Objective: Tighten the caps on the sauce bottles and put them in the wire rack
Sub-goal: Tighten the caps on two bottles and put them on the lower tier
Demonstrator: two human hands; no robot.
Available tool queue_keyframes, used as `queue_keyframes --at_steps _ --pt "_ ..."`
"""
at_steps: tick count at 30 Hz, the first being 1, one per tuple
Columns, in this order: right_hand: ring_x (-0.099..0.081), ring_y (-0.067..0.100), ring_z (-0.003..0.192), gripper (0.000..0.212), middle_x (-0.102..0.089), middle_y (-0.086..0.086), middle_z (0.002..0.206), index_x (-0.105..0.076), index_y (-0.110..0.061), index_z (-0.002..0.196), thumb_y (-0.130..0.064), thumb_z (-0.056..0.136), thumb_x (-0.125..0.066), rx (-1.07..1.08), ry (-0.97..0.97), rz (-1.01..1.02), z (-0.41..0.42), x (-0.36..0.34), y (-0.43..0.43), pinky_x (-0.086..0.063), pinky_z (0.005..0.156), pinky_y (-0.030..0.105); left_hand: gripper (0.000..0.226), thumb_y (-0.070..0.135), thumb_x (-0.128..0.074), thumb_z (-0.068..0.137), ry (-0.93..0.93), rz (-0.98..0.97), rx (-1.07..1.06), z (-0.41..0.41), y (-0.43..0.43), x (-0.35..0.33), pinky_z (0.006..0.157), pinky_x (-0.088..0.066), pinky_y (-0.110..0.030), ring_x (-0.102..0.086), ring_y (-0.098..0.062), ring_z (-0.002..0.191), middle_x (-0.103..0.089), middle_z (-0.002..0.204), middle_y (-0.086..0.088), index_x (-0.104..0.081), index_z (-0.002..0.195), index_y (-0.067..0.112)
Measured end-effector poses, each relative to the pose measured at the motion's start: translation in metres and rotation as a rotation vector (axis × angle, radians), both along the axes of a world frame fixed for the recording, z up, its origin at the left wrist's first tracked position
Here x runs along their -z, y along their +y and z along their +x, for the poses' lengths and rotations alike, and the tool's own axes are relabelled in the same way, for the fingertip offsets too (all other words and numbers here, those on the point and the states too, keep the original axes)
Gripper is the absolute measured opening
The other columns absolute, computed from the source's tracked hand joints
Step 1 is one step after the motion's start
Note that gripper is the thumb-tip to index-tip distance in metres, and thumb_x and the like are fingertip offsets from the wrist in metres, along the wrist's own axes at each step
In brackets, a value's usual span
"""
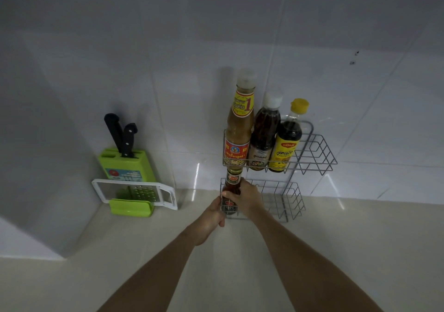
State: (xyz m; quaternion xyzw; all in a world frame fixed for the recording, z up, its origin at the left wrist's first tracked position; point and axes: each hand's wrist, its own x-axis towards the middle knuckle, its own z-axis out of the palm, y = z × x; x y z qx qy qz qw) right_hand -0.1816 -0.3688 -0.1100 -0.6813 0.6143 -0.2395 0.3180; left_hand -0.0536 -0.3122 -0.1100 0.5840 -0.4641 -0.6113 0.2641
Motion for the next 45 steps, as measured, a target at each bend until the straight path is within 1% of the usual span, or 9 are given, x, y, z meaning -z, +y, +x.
queue_keyframes --at_steps 7,10,16,22,29,34,38,42,45 --pt "-0.062 0.029 0.108 0.056 -0.062 0.015 0.125 -0.031 -0.012 0.138 -0.02 0.09 -0.058 -0.063 -0.046 0.138 -0.004 -0.008 0.011 -0.048 0.083 0.032 0.083 -0.017 -0.042 0.073 -0.034 -0.012 -0.041 -0.002 0.006 0.003 0.067 -0.035 -0.015 -0.032 -0.009 0.114 -0.042 0.136 -0.003 -0.023 0.149 0.014" --pt "-0.063 0.029 0.103 0.051 -0.06 0.017 0.126 -0.03 -0.007 0.138 -0.012 0.093 -0.054 -0.012 -0.093 0.086 -0.006 -0.013 0.028 -0.05 0.078 0.035 0.083 -0.011 -0.047 0.077 -0.061 -0.027 -0.058 0.0 0.017 0.001 0.084 -0.037 -0.021 -0.033 -0.012 0.124 -0.033 0.152 -0.008 -0.02 0.151 0.016" --pt "-0.051 0.011 0.1 0.037 -0.051 -0.002 0.107 -0.042 -0.006 0.129 -0.009 0.094 -0.053 0.056 -0.195 -0.077 -0.015 -0.03 0.08 -0.038 0.078 0.023 0.083 -0.002 -0.053 0.081 -0.067 -0.065 -0.073 0.009 0.064 -0.014 0.11 -0.028 -0.029 -0.021 -0.017 0.145 -0.021 0.16 -0.001 -0.017 0.153 0.019" --pt "-0.048 0.008 0.111 0.041 -0.053 -0.006 0.119 -0.048 -0.011 0.13 -0.002 0.09 -0.052 0.012 -0.26 -0.117 -0.024 -0.04 0.155 -0.037 0.095 0.022 0.074 -0.009 -0.053 0.081 -0.015 -0.118 -0.053 0.015 0.14 -0.022 0.107 -0.031 -0.026 -0.028 -0.014 0.142 -0.033 0.155 -0.004 -0.032 0.148 0.015" --pt "-0.062 0.003 0.098 0.022 -0.067 -0.008 0.111 -0.068 -0.019 0.106 -0.009 0.09 -0.055 -0.21 -0.204 -0.112 -0.033 -0.038 0.243 -0.049 0.089 0.018 0.082 -0.025 -0.04 0.07 -0.089 -0.134 0.214 0.023 0.24 -0.004 0.105 -0.028 -0.019 -0.032 -0.012 0.141 -0.039 0.149 -0.001 -0.039 0.143 0.012" --pt "-0.059 0.006 0.072 0.026 -0.063 -0.009 0.078 -0.066 -0.027 0.081 -0.051 0.086 -0.058 -0.333 -0.101 -0.171 -0.036 -0.055 0.295 -0.047 0.066 0.02 0.07 0.017 -0.071 0.063 -0.143 -0.105 0.392 0.018 0.29 0.015 0.093 -0.049 -0.024 -0.053 -0.01 0.12 -0.055 0.129 0.012 -0.049 0.126 0.04" --pt "-0.052 0.006 0.064 0.053 -0.054 -0.013 0.066 -0.055 -0.033 0.087 -0.082 0.072 -0.044 -0.487 0.306 -0.258 -0.041 -0.066 0.319 -0.04 0.055 0.026 0.023 0.017 -0.074 0.072 -0.077 -0.154 0.265 -0.003 0.304 0.025 0.073 -0.053 -0.043 -0.06 -0.021 0.071 -0.063 0.077 -0.005 -0.061 0.09 0.018" --pt "-0.053 0.012 0.079 0.04 -0.059 -0.009 0.088 -0.056 -0.025 0.099 -0.062 0.083 -0.054 -0.599 0.374 -0.296 -0.042 -0.074 0.319 -0.036 0.063 0.027 0.024 0.022 -0.072 0.067 -0.118 -0.183 0.137 -0.01 0.306 0.023 0.072 -0.052 -0.024 -0.063 -0.002 0.07 -0.067 0.079 0.008 -0.06 0.08 0.037" --pt "-0.056 0.012 0.087 0.031 -0.061 -0.004 0.098 -0.061 -0.024 0.106 -0.047 0.086 -0.063 -0.66 0.254 -0.228 -0.045 -0.095 0.308 -0.046 0.071 0.031 0.025 0.023 -0.072 0.061 -0.08 -0.196 0.032 -0.011 0.3 0.015 0.077 -0.054 -0.033 -0.064 -0.009 0.075 -0.068 0.081 0.005 -0.066 0.085 0.024"
